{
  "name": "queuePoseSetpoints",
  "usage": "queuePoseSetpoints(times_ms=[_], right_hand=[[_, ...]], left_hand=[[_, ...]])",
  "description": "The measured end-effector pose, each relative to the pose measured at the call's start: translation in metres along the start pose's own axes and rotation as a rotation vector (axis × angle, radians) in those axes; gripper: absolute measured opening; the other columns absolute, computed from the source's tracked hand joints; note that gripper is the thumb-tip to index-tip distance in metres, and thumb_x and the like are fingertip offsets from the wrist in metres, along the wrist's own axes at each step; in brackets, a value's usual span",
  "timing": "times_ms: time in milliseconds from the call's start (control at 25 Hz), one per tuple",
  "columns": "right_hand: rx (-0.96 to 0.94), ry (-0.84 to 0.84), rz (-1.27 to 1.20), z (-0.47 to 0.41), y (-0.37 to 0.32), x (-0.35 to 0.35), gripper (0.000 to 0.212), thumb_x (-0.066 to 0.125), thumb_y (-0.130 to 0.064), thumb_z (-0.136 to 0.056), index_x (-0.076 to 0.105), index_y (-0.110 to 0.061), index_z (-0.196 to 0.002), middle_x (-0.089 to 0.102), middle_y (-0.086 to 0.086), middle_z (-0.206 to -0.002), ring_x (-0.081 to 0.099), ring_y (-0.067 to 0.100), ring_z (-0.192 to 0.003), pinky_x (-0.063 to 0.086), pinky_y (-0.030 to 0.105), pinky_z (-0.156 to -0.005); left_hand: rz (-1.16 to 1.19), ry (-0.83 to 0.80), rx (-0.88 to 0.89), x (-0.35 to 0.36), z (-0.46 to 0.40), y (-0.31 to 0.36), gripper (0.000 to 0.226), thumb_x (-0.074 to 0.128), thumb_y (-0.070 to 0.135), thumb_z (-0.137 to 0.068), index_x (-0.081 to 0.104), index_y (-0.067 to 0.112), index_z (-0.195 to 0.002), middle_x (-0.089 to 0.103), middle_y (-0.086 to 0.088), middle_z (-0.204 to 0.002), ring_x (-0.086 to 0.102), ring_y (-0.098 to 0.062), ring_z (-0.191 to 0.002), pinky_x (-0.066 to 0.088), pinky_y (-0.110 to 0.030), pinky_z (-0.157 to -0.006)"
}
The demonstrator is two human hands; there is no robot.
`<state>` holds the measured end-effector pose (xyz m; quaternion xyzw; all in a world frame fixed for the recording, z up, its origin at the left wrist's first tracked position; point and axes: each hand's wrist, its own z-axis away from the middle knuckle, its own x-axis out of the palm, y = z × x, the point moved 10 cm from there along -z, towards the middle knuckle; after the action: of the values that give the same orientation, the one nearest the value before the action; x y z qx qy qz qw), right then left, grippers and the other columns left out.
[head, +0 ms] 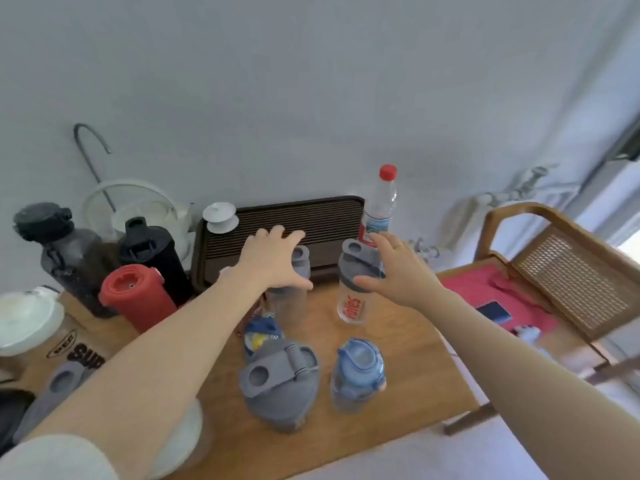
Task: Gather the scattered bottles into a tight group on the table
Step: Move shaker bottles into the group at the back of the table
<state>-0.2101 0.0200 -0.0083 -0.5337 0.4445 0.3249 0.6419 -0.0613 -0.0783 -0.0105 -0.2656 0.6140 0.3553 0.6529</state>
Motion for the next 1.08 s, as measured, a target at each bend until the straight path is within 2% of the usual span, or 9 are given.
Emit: queuePoseSetpoints(times_ms=[200,360,480,720,800,840,920,960,1080], right_hand=[[-0.057,-0.148,0.105,-0.030,0.007,0.022,0.099,0.067,-0.057,-0.069,0.014,-0.022,-0.146,0.023,0.006,-0.154,0.025,0.029,-0.140,0.032,0.048,-0.111],[-0.059,-0.214,0.182,-0.040,0.011,0.034,0.102,0.070,-0.057,-0.066,0.010,-0.027,-0.144,0.037,0.010,-0.144,0.040,0.033,-0.128,0.047,0.048,-0.095],[0.019,-0.158,0.326,-0.036,0.015,0.032,0.103,0.062,-0.067,-0.067,0.011,-0.019,-0.142,0.048,0.015,-0.133,0.051,0.035,-0.115,0.050,0.041,-0.080],[0.203,-0.036,0.376,-0.025,0.015,0.030,0.116,0.048,-0.076,-0.070,-0.003,-0.004,-0.146,0.060,0.020,-0.122,0.063,0.032,-0.101,0.047,0.036,-0.062],[0.234,-0.046,0.320,-0.023,0.019,0.035,0.118,0.048,-0.077,-0.069,-0.011,-0.010,-0.146,0.053,0.022,-0.130,0.061,0.035,-0.105,0.050,0.040,-0.067],[0.224,-0.070,0.280,-0.022,0.019,0.037,0.119,0.050,-0.077,-0.068,-0.016,-0.015,-0.146,0.040,0.022,-0.142,0.055,0.038,-0.114,0.051,0.046,-0.077],[0.103,-0.129,0.193,-0.023,0.015,0.040,0.120,0.061,-0.069,-0.067,-0.019,-0.025,-0.144,0.011,0.014,-0.157,0.035,0.041,-0.132,0.043,0.055,-0.098],[0.017,-0.141,0.132,-0.022,0.012,0.038,0.120,0.068,-0.062,-0.066,-0.016,-0.028,-0.145,0.006,0.009,-0.158,0.029,0.039,-0.137,0.039,0.055,-0.104],[-0.072,-0.090,-0.290,-0.017,0.026,0.028,0.122,0.083,-0.036,-0.062,-0.005,-0.031,-0.146,0.022,0.002,-0.155,0.029,0.024,-0.139,0.035,0.048,-0.110]], left_hand=[[-0.216,-0.143,-0.022,0.023,-0.006,0.001,0.105,0.070,0.062,-0.063,0.012,0.028,-0.143,0.047,-0.011,-0.134,0.043,-0.036,-0.118,0.041,-0.044,-0.093],[-0.175,-0.139,-0.093,0.020,-0.002,0.002,0.087,0.066,0.062,-0.065,0.028,0.020,-0.132,0.057,-0.013,-0.117,0.044,-0.034,-0.107,0.042,-0.040,-0.079],[-0.122,-0.030,-0.245,0.016,0.004,0.005,0.082,0.058,0.072,-0.066,0.039,0.013,-0.119,0.062,-0.013,-0.107,0.052,-0.033,-0.101,0.038,-0.036,-0.069],[-0.184,-0.075,-0.504,0.019,0.013,-0.006,0.093,0.043,0.079,-0.070,0.035,0.006,-0.127,0.062,-0.011,-0.109,0.060,-0.027,-0.098,0.035,-0.031,-0.068],[-0.112,-0.081,-0.489,0.024,0.016,-0.008,0.097,0.044,0.078,-0.071,0.025,0.007,-0.136,0.058,-0.013,-0.118,0.058,-0.028,-0.104,0.038,-0.032,-0.069],[-0.052,-0.094,-0.451,0.030,0.018,-0.006,0.101,0.046,0.076,-0.071,0.017,0.010,-0.141,0.053,-0.016,-0.126,0.055,-0.030,-0.110,0.040,-0.034,-0.072],[0.035,-0.129,-0.331,0.036,0.023,-0.001,0.110,0.056,0.072,-0.067,0.000,0.020,-0.146,0.040,-0.018,-0.138,0.044,-0.034,-0.122,0.043,-0.039,-0.085],[0.022,-0.147,-0.261,0.035,0.025,0.000,0.115,0.061,0.069,-0.065,-0.006,0.022,-0.146,0.039,-0.018,-0.138,0.040,-0.035,-0.123,0.042,-0.041,-0.090],[-0.081,-0.160,-0.072,0.028,0.028,-0.002,0.124,0.072,0.058,-0.062,-0.011,0.020,-0.145,0.041,-0.015,-0.137,0.034,-0.033,-0.126,0.033,-0.043,-0.100]])
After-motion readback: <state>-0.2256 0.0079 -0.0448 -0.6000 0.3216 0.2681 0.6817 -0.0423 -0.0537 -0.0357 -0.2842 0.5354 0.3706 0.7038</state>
